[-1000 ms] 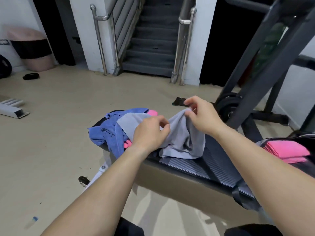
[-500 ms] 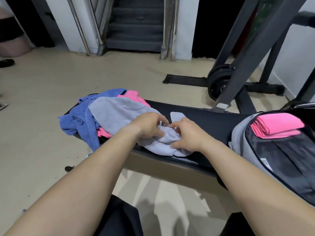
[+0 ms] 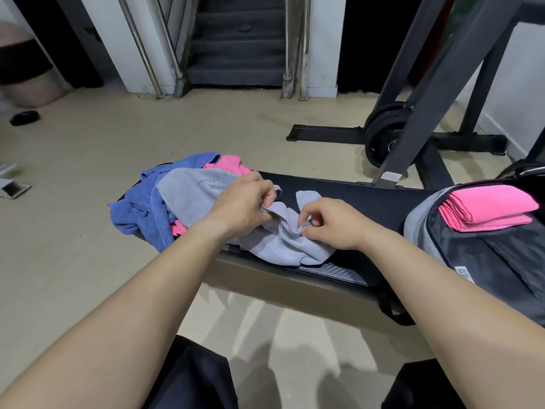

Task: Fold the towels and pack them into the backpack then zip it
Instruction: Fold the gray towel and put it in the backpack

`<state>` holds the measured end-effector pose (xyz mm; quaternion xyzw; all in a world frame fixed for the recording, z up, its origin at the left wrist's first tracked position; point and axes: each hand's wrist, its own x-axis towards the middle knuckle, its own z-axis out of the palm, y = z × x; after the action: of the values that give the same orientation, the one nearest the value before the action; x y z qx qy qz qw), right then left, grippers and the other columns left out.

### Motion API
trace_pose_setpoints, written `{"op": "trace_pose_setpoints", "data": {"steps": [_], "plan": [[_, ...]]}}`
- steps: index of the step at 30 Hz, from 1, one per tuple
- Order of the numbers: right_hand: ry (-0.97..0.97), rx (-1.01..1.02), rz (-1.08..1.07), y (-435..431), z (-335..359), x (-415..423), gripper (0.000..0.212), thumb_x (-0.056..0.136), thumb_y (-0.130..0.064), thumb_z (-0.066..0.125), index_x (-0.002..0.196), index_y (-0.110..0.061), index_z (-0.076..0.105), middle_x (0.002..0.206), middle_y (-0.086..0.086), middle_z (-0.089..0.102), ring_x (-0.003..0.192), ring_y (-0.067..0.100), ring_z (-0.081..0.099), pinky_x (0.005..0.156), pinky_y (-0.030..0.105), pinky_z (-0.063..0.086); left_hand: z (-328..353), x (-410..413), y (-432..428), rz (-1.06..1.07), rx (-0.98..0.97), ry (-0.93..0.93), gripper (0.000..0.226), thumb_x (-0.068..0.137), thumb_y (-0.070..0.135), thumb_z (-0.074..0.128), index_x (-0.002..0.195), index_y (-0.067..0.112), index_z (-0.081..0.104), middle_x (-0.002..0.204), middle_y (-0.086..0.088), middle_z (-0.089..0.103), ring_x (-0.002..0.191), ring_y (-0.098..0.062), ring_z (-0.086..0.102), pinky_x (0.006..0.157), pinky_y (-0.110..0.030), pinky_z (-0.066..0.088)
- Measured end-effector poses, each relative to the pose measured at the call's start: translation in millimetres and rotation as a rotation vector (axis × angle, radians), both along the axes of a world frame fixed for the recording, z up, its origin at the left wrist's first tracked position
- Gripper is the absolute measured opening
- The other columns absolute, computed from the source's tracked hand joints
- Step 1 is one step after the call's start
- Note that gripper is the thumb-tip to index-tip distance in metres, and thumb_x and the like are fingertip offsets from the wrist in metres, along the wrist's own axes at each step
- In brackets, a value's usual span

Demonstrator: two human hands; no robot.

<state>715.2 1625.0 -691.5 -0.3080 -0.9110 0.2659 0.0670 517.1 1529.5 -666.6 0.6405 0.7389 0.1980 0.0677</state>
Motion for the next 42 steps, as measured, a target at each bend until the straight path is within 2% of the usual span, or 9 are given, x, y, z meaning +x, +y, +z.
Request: {"op": "trace_pose_setpoints", "data": {"steps": [7, 15, 17, 20, 24, 27, 30, 36, 42], "plan": [[0.153, 0.140, -0.235, 0, 2, 6, 0.013, 0.094, -0.032, 0.056, 0.084, -0.024, 0.057, 0.098, -0.006, 0.048, 0.093, 0.017, 0.050, 0.083, 0.035, 0.042, -2, -13, -16, -0.001, -0.155, 0.032, 0.030, 0.076, 0.046, 0.081, 0.077, 0.028, 0.058, 0.095, 0.012, 0.049, 0.087, -0.009, 0.050, 0.071, -0.031, 0.041], [0.278, 0.121, -0.421, -1, 18, 13, 0.011, 0.097, -0.019, 0.052, 0.088, -0.016, 0.057, 0.078, 0.002, 0.061, 0.078, 0.022, 0.057, 0.063, 0.033, 0.039, 2, -11, -23, -0.117, -0.076, -0.100, 0.030, 0.076, 0.042, 0.081, 0.067, 0.023, 0.059, 0.107, 0.020, 0.057, 0.108, -0.011, 0.050, 0.090, -0.031, 0.040], [0.321, 0.107, -0.474, 0, 22, 14, 0.009, 0.098, -0.019, 0.052, 0.092, -0.014, 0.057, 0.078, 0.004, 0.062, 0.076, 0.024, 0.058, 0.064, 0.034, 0.040, 8, -1, -24, -0.131, -0.002, -0.227, 0.030, 0.081, 0.037, 0.079, 0.069, 0.019, 0.058, 0.107, 0.018, 0.066, 0.097, -0.003, 0.056, 0.084, -0.027, 0.042], [0.364, 0.107, -0.542, 4, 30, 18, 0.010, 0.097, -0.021, 0.057, 0.094, -0.012, 0.060, 0.082, 0.006, 0.064, 0.080, 0.024, 0.057, 0.067, 0.030, 0.035, 13, 10, -23, -0.082, 0.114, -0.413, 0.029, 0.087, 0.031, 0.075, 0.071, 0.016, 0.055, 0.079, 0.016, 0.069, 0.062, 0.001, 0.050, 0.062, -0.021, 0.039], [0.406, 0.169, -0.650, 8, 38, 22, 0.011, 0.096, -0.020, 0.058, 0.092, -0.012, 0.064, 0.087, 0.005, 0.067, 0.085, 0.024, 0.060, 0.070, 0.030, 0.039, 11, 10, -19, -0.024, 0.184, -0.388, 0.024, 0.086, 0.035, 0.071, 0.075, 0.022, 0.055, 0.073, 0.010, 0.065, 0.061, -0.001, 0.051, 0.060, -0.027, 0.041], [0.214, 0.225, -0.632, 3, 37, 20, 0.023, 0.092, -0.020, 0.053, 0.110, -0.024, 0.067, 0.110, 0.004, 0.066, 0.106, 0.029, 0.060, 0.085, 0.042, 0.051, 6, 11, -17, -0.018, 0.156, -0.325, 0.013, 0.087, 0.027, 0.069, 0.081, 0.026, 0.058, 0.078, 0.009, 0.066, 0.057, 0.002, 0.050, 0.060, -0.024, 0.037], [0.056, 0.180, -0.329, -13, 35, 8, 0.051, 0.087, -0.023, 0.055, 0.137, -0.030, 0.056, 0.139, 0.002, 0.052, 0.130, 0.029, 0.043, 0.106, 0.047, 0.041, 3, 14, -14, -0.027, 0.171, -0.328, 0.008, 0.086, 0.024, 0.067, 0.085, 0.028, 0.060, 0.080, 0.008, 0.067, 0.058, -0.001, 0.051, 0.062, -0.028, 0.041], [0.210, 0.170, -0.199, -21, 33, -10, 0.014, 0.094, -0.041, 0.056, 0.095, -0.036, 0.068, 0.086, -0.012, 0.071, 0.089, 0.016, 0.063, 0.083, 0.041, 0.052, 6, 21, -11, -0.024, 0.170, -0.297, 0.004, 0.088, 0.029, 0.064, 0.089, 0.029, 0.060, 0.082, 0.008, 0.068, 0.067, -0.007, 0.057, 0.067, -0.034, 0.049], [0.278, 0.176, -0.272, -3, 36, 9, 0.017, 0.098, -0.032, 0.052, 0.096, -0.032, 0.069, 0.088, -0.011, 0.070, 0.091, 0.018, 0.062, 0.083, 0.043, 0.053, 13, 12, -10, 0.066, 0.082, 0.105, 0.023, 0.083, 0.021, 0.050, 0.093, 0.030, 0.069, 0.098, 0.008, 0.064, 0.095, -0.021, 0.058, 0.067, -0.032, 0.043]]}}
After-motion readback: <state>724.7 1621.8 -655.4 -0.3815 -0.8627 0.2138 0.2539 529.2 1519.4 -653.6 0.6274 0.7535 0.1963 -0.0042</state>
